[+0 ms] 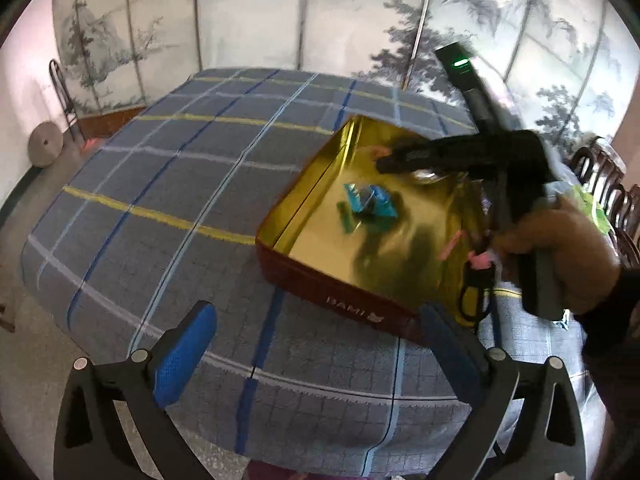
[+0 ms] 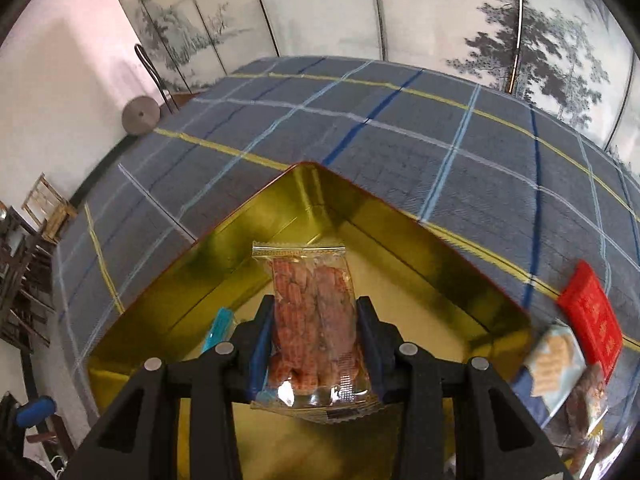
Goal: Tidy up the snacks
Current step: 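Grasp the clear bag of orange snacks with the right tool and drop it in the tin, then grasp the grey sesame packet with the right tool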
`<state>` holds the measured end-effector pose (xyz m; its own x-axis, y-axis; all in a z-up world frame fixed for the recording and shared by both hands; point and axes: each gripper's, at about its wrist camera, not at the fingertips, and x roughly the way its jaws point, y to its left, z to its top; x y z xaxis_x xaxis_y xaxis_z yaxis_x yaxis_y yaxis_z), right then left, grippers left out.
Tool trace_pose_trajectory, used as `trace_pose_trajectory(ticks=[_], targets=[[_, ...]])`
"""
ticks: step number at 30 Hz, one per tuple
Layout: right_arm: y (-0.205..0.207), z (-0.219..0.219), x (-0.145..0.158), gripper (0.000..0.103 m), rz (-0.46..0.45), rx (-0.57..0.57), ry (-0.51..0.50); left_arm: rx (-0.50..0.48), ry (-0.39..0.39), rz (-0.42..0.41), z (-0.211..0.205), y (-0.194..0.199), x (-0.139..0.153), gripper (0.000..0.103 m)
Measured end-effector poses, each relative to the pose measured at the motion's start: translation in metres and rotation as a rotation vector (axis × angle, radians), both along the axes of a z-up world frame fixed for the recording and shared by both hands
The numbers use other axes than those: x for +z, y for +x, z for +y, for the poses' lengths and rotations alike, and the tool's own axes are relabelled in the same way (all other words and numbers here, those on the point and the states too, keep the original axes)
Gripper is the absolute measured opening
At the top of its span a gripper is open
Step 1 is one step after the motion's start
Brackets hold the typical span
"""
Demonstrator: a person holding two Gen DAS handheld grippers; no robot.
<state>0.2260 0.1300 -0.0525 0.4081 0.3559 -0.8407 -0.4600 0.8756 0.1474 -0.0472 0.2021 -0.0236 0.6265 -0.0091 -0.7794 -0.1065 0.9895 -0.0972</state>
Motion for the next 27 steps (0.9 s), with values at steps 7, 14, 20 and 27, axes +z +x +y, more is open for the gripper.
trace_pose_trajectory(ticks=[7, 14, 20, 27], targets=[[0.002, 0.004, -0.001, 0.041, 0.001, -0.037, 0.023, -0.052, 0.055, -0.028, -0.015, -0.002, 0.004, 0.100], [-0.021, -0.041, 0.035, 0.049, -0.075, -0.082, 0.209, -0.065, 0.056, -0.039, -0.020, -0.001, 0.011, 0.101], [-0.074, -0.116, 0.044, 0.049, -0.138, -0.153, 0.098, -0.091, 0.061, -0.055, -0.029, -0.003, 0.017, 0.101], [-0.087, -0.183, 0.019, 0.050, -0.052, -0.222, -0.040, -0.152, 0.090, -0.050, -0.051, -0.003, 0.014, 0.101]])
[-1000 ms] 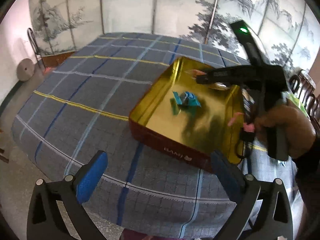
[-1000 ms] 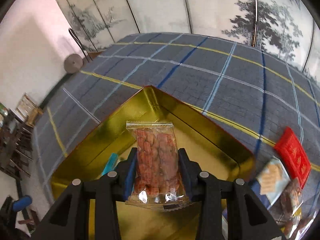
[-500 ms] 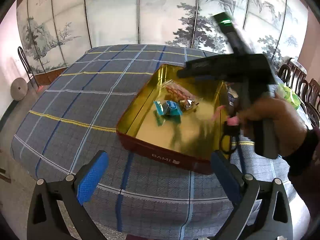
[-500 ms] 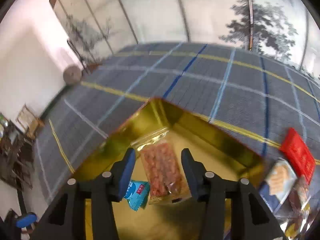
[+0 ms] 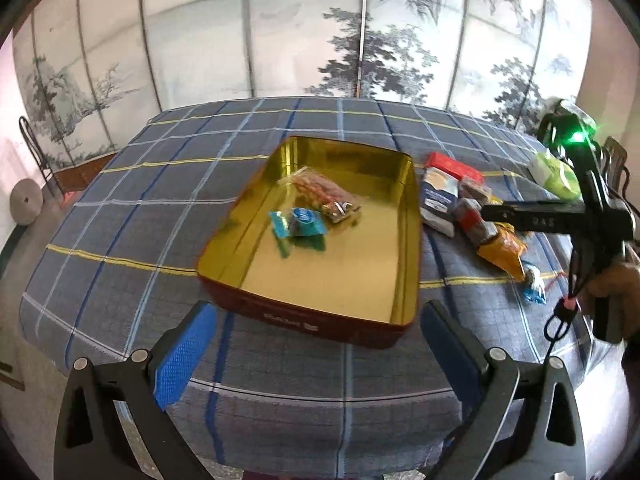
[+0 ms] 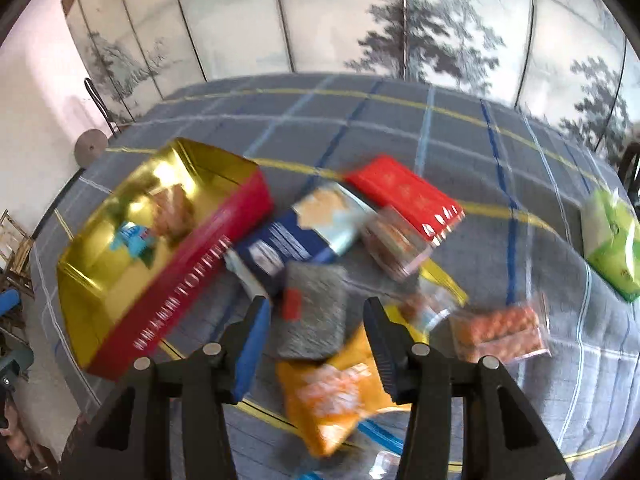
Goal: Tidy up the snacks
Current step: 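Grasp the grey sesame packet with the right tool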
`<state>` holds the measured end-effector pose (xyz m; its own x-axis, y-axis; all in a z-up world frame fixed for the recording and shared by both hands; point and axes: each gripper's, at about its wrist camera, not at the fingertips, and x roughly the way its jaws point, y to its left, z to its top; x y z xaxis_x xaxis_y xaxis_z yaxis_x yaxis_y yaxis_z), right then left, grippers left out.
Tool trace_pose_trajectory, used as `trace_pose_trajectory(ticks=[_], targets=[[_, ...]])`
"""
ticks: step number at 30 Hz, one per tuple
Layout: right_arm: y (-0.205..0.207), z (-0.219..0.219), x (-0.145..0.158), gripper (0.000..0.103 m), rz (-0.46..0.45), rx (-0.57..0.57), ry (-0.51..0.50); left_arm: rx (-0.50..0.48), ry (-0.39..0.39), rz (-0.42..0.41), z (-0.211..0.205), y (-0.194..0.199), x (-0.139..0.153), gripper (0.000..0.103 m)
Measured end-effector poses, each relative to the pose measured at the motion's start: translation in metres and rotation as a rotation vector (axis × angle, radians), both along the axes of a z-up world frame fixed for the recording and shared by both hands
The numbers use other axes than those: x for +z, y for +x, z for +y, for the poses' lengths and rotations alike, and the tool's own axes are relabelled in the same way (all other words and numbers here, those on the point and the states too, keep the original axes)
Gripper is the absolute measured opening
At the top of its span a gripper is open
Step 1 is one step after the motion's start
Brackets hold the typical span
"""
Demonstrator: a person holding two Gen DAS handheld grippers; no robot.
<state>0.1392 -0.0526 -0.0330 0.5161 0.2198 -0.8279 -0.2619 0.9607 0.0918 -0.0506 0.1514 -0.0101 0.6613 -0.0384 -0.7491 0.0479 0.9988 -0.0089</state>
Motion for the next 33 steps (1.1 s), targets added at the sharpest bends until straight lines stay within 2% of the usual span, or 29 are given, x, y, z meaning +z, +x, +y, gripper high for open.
trace_pose_trajectory(ticks=[3, 8, 9, 10, 12, 14, 17, 19, 22, 23, 26, 30, 33], targets=[[0.008, -0.002, -0.006, 0.050, 0.014, 0.017, -0.021, -0.014, 0.029, 0.002, -0.006, 0.000, -0.001, 0.101], [0.019, 0.010, -0.022, 0.050, 0.067, 0.060, -0.009, -0.012, 0.032, 0.009, -0.007, 0.002, -0.001, 0.101], [0.019, 0.013, -0.025, 0.048, 0.067, 0.068, -0.012, -0.013, 0.031, 0.011, -0.008, 0.002, -0.001, 0.101], [0.018, 0.014, -0.029, 0.037, 0.063, 0.076, -0.019, -0.018, 0.033, 0.015, -0.010, 0.004, -0.001, 0.101], [0.017, 0.014, -0.028, 0.036, 0.051, 0.082, -0.026, -0.034, 0.045, 0.016, -0.016, 0.007, 0.000, 0.101], [0.009, 0.007, -0.019, 0.036, 0.018, 0.057, 0.012, -0.073, 0.047, 0.016, -0.023, 0.010, 0.002, 0.101], [-0.014, -0.022, 0.005, 0.036, -0.050, -0.004, 0.104, -0.129, 0.040, 0.009, -0.037, 0.015, 0.007, 0.101], [-0.033, -0.051, 0.015, 0.036, -0.087, -0.083, 0.103, -0.183, 0.028, 0.014, -0.050, 0.020, 0.010, 0.101], [-0.054, -0.099, 0.012, 0.036, -0.096, -0.196, 0.078, -0.235, 0.017, 0.035, -0.069, 0.030, 0.010, 0.101], [-0.061, -0.114, 0.010, 0.036, -0.094, -0.223, 0.112, -0.241, 0.017, 0.040, -0.075, 0.033, 0.010, 0.101], [-0.076, -0.161, 0.012, 0.036, -0.114, -0.284, 0.339, -0.261, 0.001, 0.059, -0.093, 0.041, 0.008, 0.101], [-0.085, -0.175, 0.031, 0.036, -0.185, -0.316, 0.300, -0.293, 0.023, 0.059, -0.115, 0.042, 0.008, 0.101], [-0.096, -0.184, 0.041, 0.036, -0.222, -0.341, 0.210, -0.356, 0.013, 0.115, -0.136, 0.045, 0.000, 0.101]])
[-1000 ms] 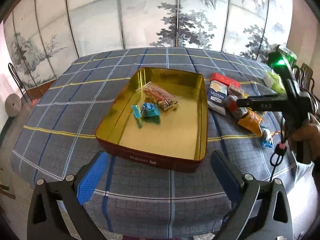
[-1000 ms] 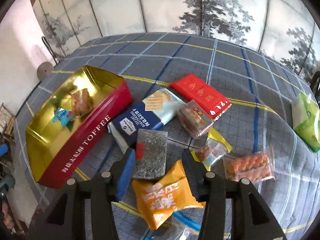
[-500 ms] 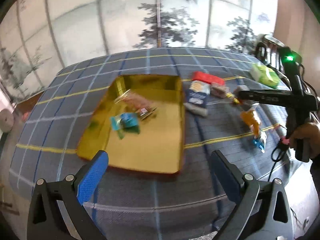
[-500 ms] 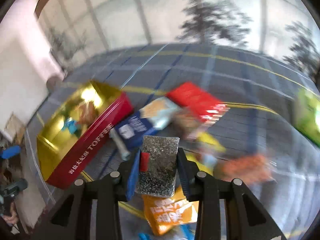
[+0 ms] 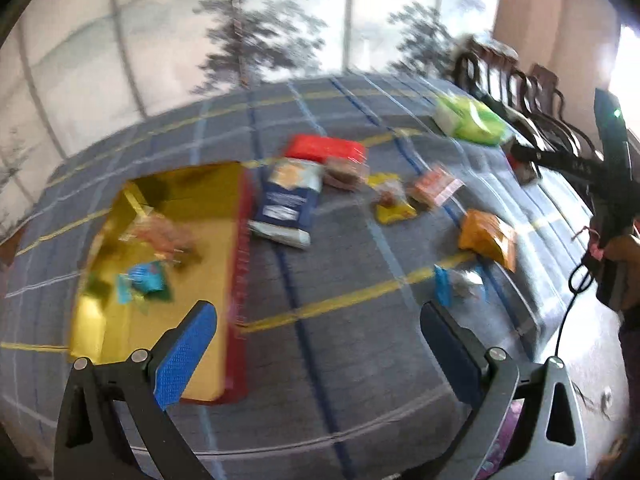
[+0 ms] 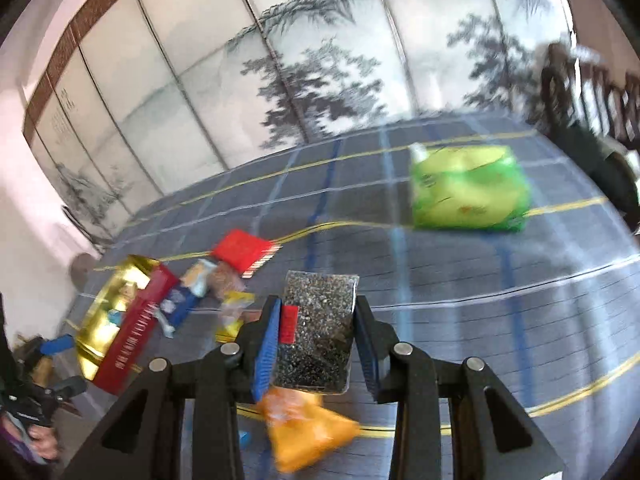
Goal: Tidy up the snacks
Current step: 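Grasp the grey sesame packet with the right tool, then grasp another blue-wrapped candy with the left tool while the right tool holds the grey packet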
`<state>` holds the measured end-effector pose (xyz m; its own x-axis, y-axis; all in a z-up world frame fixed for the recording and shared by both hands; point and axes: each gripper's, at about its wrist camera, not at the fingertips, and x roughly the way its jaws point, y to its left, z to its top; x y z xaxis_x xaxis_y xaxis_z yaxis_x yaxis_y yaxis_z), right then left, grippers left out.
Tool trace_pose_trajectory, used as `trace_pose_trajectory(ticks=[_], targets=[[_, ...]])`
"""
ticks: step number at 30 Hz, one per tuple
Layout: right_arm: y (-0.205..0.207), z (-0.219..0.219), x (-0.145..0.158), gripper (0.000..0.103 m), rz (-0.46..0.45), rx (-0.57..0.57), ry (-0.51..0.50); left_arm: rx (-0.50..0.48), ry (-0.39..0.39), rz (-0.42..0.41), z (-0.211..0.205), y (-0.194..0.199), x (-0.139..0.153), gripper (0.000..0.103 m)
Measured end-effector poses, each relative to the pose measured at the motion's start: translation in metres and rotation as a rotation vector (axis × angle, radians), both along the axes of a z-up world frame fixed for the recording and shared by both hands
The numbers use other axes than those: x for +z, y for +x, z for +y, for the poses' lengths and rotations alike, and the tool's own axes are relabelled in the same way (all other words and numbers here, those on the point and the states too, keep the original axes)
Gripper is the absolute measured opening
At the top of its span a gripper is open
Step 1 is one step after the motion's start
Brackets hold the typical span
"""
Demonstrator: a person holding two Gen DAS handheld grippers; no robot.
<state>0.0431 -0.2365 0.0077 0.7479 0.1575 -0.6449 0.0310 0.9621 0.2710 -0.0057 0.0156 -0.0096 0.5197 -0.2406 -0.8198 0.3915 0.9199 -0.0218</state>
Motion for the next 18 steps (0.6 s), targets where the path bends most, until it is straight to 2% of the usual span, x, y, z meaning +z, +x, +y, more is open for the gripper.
trace_pose_trajectory(ticks=[2, 5, 9, 11, 14, 18], targets=[[-0.010, -0.011, -0.003, 0.036, 0.001, -0.031, -0.022, -0.030, -0.048, 0.074, -0.012, 0.003, -0.007, 0.101], [-0.021, -0.035, -0.020, 0.036, 0.021, -0.088, 0.017, -0.055, -0.117, 0.185, -0.033, 0.011, -0.015, 0.101], [-0.032, -0.048, -0.039, 0.036, 0.028, -0.142, -0.008, -0.123, -0.084, 0.177, -0.063, 0.021, -0.017, 0.101], [-0.034, -0.051, -0.045, 0.036, 0.030, -0.145, 0.005, -0.166, -0.071, 0.229, -0.077, 0.026, -0.027, 0.100], [-0.037, -0.055, -0.054, 0.036, 0.024, -0.149, 0.016, -0.156, -0.048, 0.235, -0.089, 0.033, -0.037, 0.100], [-0.038, -0.058, -0.061, 0.036, 0.025, -0.160, 0.038, -0.172, -0.059, 0.256, -0.102, 0.036, -0.050, 0.099]])
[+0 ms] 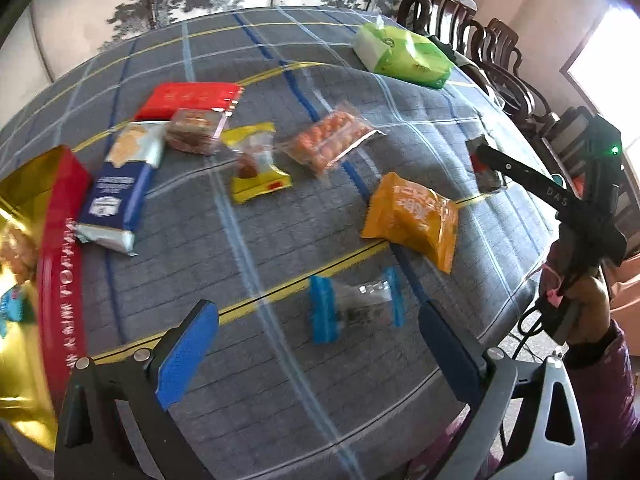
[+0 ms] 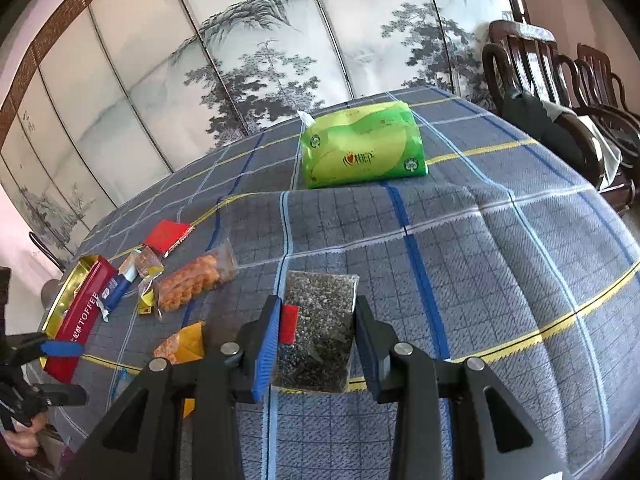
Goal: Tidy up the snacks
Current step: 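Grasp another blue-wrapped candy with the left tool while the right tool holds the grey packet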
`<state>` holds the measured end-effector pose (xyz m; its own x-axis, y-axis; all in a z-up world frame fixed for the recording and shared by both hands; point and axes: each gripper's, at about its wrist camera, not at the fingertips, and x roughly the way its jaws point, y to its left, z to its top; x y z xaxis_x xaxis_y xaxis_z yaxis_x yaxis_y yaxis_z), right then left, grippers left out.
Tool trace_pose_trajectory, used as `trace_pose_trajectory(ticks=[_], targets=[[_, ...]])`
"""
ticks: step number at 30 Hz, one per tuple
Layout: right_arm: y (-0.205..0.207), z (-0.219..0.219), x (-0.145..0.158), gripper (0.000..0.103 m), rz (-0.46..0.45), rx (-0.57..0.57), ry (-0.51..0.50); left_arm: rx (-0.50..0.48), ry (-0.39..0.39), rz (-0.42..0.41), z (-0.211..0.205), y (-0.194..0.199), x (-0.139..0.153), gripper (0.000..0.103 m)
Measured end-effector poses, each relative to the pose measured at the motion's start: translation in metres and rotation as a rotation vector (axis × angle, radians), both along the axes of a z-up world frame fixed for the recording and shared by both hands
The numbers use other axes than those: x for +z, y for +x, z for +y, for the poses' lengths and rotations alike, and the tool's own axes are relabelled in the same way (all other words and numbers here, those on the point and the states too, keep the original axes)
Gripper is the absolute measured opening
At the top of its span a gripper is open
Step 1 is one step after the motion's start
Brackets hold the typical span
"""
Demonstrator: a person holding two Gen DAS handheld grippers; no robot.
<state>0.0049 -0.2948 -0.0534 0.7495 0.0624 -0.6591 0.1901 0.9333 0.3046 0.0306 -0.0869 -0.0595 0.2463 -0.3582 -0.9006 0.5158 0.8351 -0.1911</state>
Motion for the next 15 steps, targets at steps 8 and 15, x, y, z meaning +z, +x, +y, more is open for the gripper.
trace_pose_trajectory(ticks=[8, 15], targets=[[0.000, -0.006, -0.008, 0.036, -0.003, -0.004, 0.030, -0.059, 0.101, -0.049, -0.025, -0.003, -0.021, 0.095], [0.003, -0.004, -0.011, 0.036, 0.010, 0.005, 0.035, -0.154, 0.133, -0.116, -0.041, -0.012, -0.025, 0.032]])
